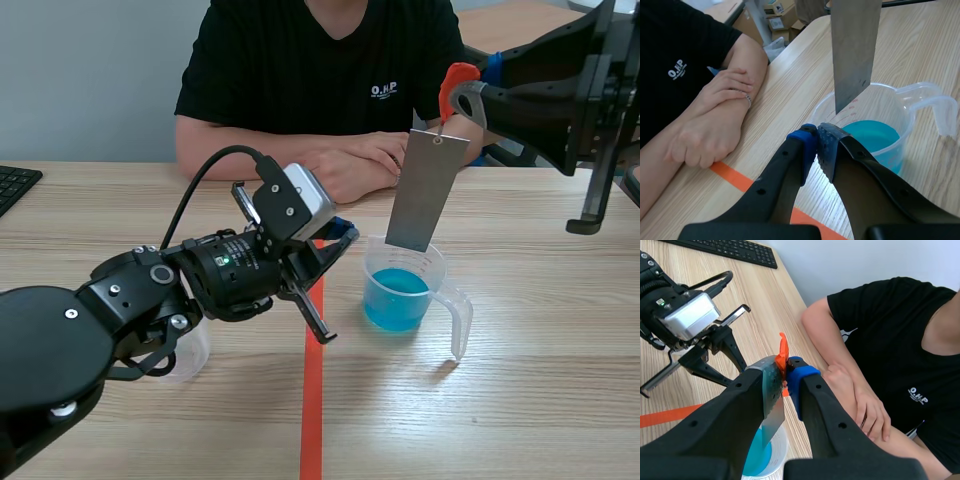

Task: Do the redox reaction experiment.
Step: 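Point at the plate with the left hand, then lower the plate into the blue solution, then hold the plate still in the solution, then raise the plate and point at it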

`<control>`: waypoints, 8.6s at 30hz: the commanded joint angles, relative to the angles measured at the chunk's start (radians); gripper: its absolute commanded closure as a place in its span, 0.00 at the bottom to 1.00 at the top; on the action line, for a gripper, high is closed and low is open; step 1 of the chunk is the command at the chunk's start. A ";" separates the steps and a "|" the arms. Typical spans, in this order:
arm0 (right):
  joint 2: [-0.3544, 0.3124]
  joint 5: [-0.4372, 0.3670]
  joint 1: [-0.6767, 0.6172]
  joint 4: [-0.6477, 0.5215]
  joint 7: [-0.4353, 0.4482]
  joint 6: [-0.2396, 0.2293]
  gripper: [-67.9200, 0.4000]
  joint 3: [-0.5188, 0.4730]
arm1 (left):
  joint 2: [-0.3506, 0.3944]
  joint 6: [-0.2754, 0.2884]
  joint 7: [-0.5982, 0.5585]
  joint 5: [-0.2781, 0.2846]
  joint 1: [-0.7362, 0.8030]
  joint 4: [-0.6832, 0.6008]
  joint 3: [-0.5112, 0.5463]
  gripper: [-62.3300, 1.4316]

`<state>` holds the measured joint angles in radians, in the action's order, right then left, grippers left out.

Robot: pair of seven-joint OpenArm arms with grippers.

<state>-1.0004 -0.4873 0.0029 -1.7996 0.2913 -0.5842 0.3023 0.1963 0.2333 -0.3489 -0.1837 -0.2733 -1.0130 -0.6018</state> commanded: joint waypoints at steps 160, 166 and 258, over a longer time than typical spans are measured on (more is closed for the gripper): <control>0.327 0.234 0.161 0.430 0.074 -0.098 0.97 0.124 | 0.048 -0.116 0.080 0.296 1.395 -0.589 0.817 0.91; 0.327 0.234 0.161 0.430 0.074 -0.098 0.97 0.124 | 0.048 -0.116 0.080 0.296 1.395 -0.589 0.817 0.91; -0.008 -0.166 0.158 0.190 0.071 -0.161 0.97 0.031 | 0.654 -0.015 -0.048 0.409 0.677 -0.611 0.377 0.91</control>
<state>-0.9920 -0.6338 0.1486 -1.5951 0.3428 -0.7399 0.3527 0.8650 0.2264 -0.3908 0.2142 0.4210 -1.6016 -0.2264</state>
